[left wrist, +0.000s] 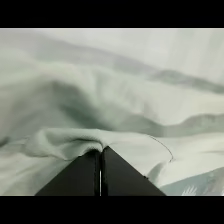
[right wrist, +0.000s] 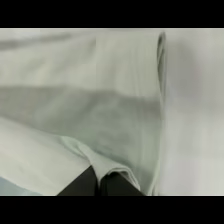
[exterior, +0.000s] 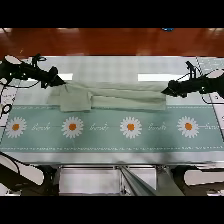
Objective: Fold the shirts.
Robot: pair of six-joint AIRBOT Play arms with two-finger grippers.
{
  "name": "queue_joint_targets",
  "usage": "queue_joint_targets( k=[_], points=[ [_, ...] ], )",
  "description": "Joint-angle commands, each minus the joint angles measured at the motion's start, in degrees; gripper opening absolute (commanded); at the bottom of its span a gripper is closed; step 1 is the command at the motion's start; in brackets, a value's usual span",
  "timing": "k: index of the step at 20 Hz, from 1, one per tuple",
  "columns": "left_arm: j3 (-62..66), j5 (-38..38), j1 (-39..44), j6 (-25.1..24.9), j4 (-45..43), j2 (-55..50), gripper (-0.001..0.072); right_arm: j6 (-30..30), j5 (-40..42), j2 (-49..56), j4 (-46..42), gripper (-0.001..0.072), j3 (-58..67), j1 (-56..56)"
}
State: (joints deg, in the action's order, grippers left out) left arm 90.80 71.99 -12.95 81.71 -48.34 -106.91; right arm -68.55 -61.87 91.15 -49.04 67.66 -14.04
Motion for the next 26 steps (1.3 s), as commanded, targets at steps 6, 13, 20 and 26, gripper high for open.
queue_joint_targets(
  k=[6,13,20,26],
  points=[
    [9.01,-0.31,0.11,1.92,-0.02,-8.11,0.0019,-2.40,1.81,6.08,-0.92,0.0023,6.21,0.66],
    [12.55,-0.33,-0.48,-1.05,2.12,-8.31,0.0020,-3.76,3.37,7.48,-0.87,0.0023,6.21,0.44],
    [14.25,-1.44,0.13,-1.09,2.32,-10.14,0.0020,-4.85,7.08,7.69,2.43,0.0023,6.19,0.00],
    [14.49,4.24,1.55,-1.88,1.40,-10.82,0.0502,-5.18,6.49,9.44,4.52,0.0412,6.21,1.49]
  ],
)
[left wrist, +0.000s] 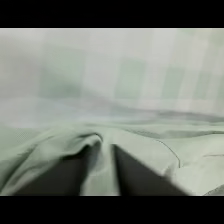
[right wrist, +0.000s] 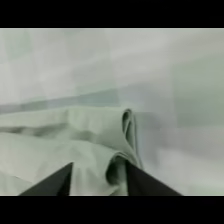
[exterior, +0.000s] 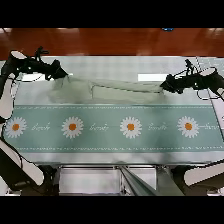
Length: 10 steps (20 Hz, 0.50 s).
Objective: Fold the shirts.
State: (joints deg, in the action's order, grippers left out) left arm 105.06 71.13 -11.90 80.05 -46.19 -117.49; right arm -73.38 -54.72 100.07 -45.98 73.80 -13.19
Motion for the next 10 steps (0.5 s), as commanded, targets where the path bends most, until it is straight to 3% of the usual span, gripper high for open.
queue_joint_targets(
  k=[1,3,5,8,10],
  points=[
    [1.14,9.49,0.04,2.19,-3.93,-0.04,0.0505,0.50,-3.72,0.39,3.61,0.0411,0.07,-0.04],
    [2.64,18.25,-1.25,5.57,-17.05,1.84,0.0505,3.19,-13.66,-0.39,5.99,0.0411,0.37,-3.02],
    [2.36,19.69,-3.30,6.45,-27.45,7.28,0.0505,3.15,-19.21,-3.34,4.79,0.0411,0.52,-8.17],
    [-1.07,15.89,-6.51,3.34,-21.62,16.85,0.0505,3.15,-20.57,-9.94,-0.94,0.0411,-0.11,-15.54],
    [-10.73,10.56,-6.10,0.92,-16.81,25.22,0.0505,2.32,-19.26,-13.38,-3.80,0.0411,-3.65,-18.64]
  ],
)
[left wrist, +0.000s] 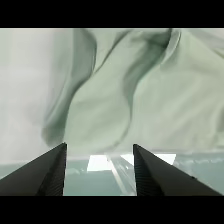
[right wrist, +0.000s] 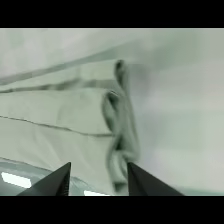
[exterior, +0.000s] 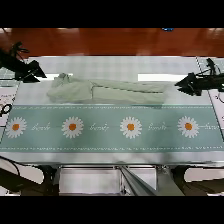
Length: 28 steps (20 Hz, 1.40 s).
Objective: Fold the shirts.
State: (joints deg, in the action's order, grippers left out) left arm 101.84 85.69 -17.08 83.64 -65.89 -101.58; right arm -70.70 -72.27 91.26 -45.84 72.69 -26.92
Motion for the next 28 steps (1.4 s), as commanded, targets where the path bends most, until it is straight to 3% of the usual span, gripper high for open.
queue_joint_targets(
  k=[1,4,6,8,16,21,23,25,28],
  points=[
    [-14.86,-9.09,-0.33,-3.34,2.91,14.53,0.0505,-0.31,-0.66,-5.60,-4.50,0.0411,-4.76,-5.97],
    [-38.40,-24.26,-0.02,-4.20,6.99,29.92,0.0505,-2.27,4.35,-6.08,-4.04,0.0411,-11.19,-6.75],
    [-50.01,-27.52,0.35,-9.68,15.87,37.31,0.0505,-4.22,7.52,-5.09,-3.78,0.0415,-13.14,-4.63],
    [-56.28,-28.52,1.11,-11.19,19.69,41.18,0.0505,-3.78,8.63,-2.40,-1.57,0.0418,-13.11,-1.77],
    [-57.72,-29.57,2.58,-11.17,19.91,41.53,0.0505,-1.64,9.51,9.70,11.74,0.0418,-7.13,6.97],
    [-57.72,-30.21,2.58,-11.19,19.89,41.53,0.0505,-2.58,9.75,13.00,13.16,0.0416,-2.62,11.89],
    [-57.72,-30.21,2.58,-11.21,19.89,41.53,0.0505,-2.47,10.01,13.33,13.09,0.0356,-1.95,13.64],
    [-57.72,-30.21,2.58,-11.21,19.89,41.51,0.0505,-0.50,8.96,13.27,12.96,0.0025,-1.05,14.51],
    [-57.72,-29.99,2.58,-11.21,19.89,41.51,0.0505,-0.39,7.26,10.49,10.93,0.0022,-0.37,14.23]
  ],
)
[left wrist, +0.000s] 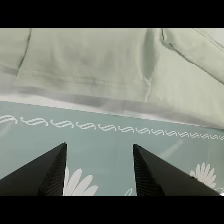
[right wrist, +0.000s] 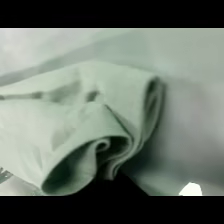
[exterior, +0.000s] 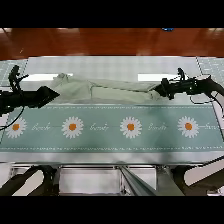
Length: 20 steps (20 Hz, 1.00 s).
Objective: Fold the shirts.
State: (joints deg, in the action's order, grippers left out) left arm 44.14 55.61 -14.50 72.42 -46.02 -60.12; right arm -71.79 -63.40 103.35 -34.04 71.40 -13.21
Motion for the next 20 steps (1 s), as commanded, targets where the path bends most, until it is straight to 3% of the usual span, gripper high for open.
queue_joint_targets(
  k=[1,3,4,5,6,9,12,17,20],
  points=[
    [-0.02,0.55,0.02,0.02,0.07,0.07,0.0505,0.66,-2.10,-3.76,-3.13,0.0022,0.90,0.15],
    [-0.02,2.58,0.74,0.02,0.26,0.04,0.0498,0.22,-4.02,-9.35,-10.32,0.0022,-0.22,0.07],
    [-0.02,3.54,1.84,-0.02,0.24,0.04,0.0411,-0.13,-4.13,-13.09,-13.66,0.0022,-2.08,0.07],
    [-0.04,3.93,3.80,-0.04,0.26,0.04,0.0123,-0.26,-4.15,-16.72,-15.28,0.0022,-4.15,0.07],
    [-0.02,3.21,6.43,-0.52,0.70,0.02,0.0020,-0.24,-4.13,-20.39,-15.93,0.0022,-6.40,-0.20],
    [2.36,-4.37,20.92,-0.39,3.96,-3.30,0.0019,-0.26,-4.72,-32.35,-17.31,0.0022,-12.92,-0.61],
    [14.32,-8.48,34.86,3.04,-1.22,-15.34,0.0018,-1.95,-7.34,-43.60,-17.53,0.0023,-17.75,-0.59],
    [42.45,1.49,47.58,8.52,-4.59,-40.28,0.0018,-6.36,-12.83,-60.15,-16.17,0.0022,-23.04,-0.59],
    [52.68,6.12,52.94,12.70,-4.57,-49.77,0.0018,-8.72,-15.65,-66.27,-15.30,0.0023,-23.08,-0.61]
  ],
)
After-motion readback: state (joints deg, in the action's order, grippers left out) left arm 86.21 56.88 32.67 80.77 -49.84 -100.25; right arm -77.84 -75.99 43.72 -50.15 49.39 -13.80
